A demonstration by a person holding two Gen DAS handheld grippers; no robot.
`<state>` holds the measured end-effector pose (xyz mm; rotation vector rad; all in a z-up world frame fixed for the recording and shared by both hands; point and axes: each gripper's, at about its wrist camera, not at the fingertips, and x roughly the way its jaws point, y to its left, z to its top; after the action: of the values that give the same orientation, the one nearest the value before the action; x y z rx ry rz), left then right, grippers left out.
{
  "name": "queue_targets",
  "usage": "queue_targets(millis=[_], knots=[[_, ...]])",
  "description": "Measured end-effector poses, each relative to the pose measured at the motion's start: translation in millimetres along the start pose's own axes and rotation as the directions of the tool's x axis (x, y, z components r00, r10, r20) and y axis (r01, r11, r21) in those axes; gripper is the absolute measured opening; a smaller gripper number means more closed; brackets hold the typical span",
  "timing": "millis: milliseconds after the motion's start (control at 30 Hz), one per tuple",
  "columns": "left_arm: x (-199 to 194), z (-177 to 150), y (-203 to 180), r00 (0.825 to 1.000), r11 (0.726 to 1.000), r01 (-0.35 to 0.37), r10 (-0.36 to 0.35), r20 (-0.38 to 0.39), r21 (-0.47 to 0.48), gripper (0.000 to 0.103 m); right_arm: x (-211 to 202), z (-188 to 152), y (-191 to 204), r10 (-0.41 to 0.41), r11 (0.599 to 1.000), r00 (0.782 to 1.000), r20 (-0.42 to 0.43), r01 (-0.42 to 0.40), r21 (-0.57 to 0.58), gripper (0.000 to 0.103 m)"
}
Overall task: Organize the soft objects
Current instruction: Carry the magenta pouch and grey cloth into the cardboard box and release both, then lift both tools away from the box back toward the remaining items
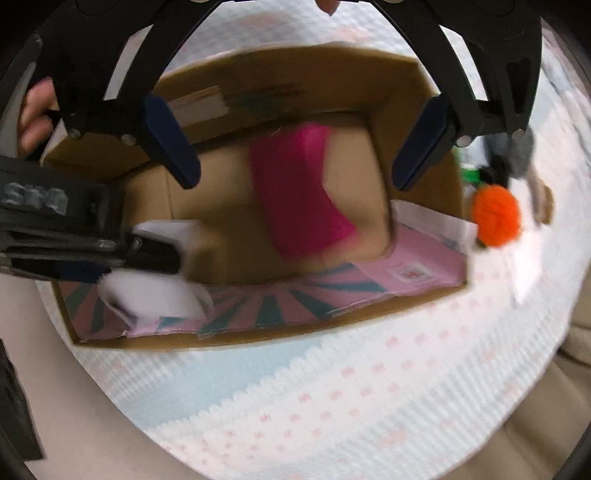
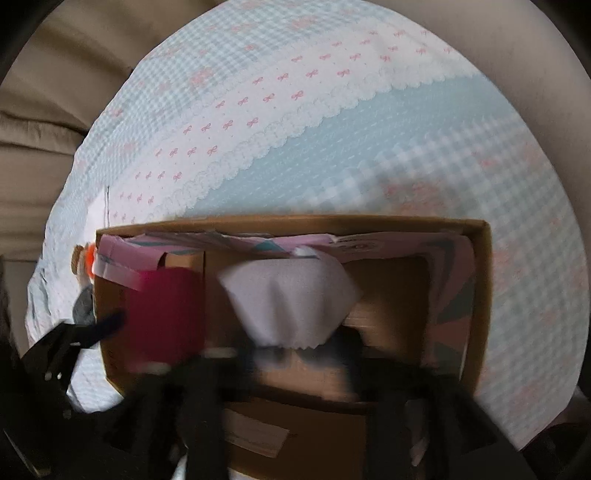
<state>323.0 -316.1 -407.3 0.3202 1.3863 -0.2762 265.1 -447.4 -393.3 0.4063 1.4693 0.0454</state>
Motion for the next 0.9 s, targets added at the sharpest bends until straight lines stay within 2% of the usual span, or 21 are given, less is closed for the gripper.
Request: queue_targets(millis=[33,67,200,500,700,900], knots=[[0,-1,2,1.0,1.0,-0.007,0.007,-0.007,0.003,0.103,0,1,1,0.045,0.999,0.999,-0.001,-0.045,0.006,0.102],[1,-1,5,1.0,1.0,-0.007,0.007,-0.014,0.003,0.103,0,2,5,0.049,0.999,0.999,-0.003,-0.049,-0.002,0.103],[-3,-4,12,1.0,1.0,0.006,-0.006,-0.015,-0.008,0.103,0,2,15,0.023,0.999,1.0,-0.002,-0.023,-0.037,0.103],[-22,-10,18,0.999,0.998,0.042,-0.041,0.015,-0.046,0.103,-13,-6,13,0.015,1.0,1.0,0.027,-0.015,0.001,0.103],[-57,-18,27,0.995,0.997,0.052,-0.046,0.084,-0.06,0.103,-41,-12,25,-0.008,1.0,0.997,0.071,0.008,-0.011,0.103],[-111,-34,41,0.983,0.995,0.068,-0.053,0.176,-0.077,0.103,-91,-25,51,-0.034,0.998,0.99,0.134,0.042,-0.056,0.103]])
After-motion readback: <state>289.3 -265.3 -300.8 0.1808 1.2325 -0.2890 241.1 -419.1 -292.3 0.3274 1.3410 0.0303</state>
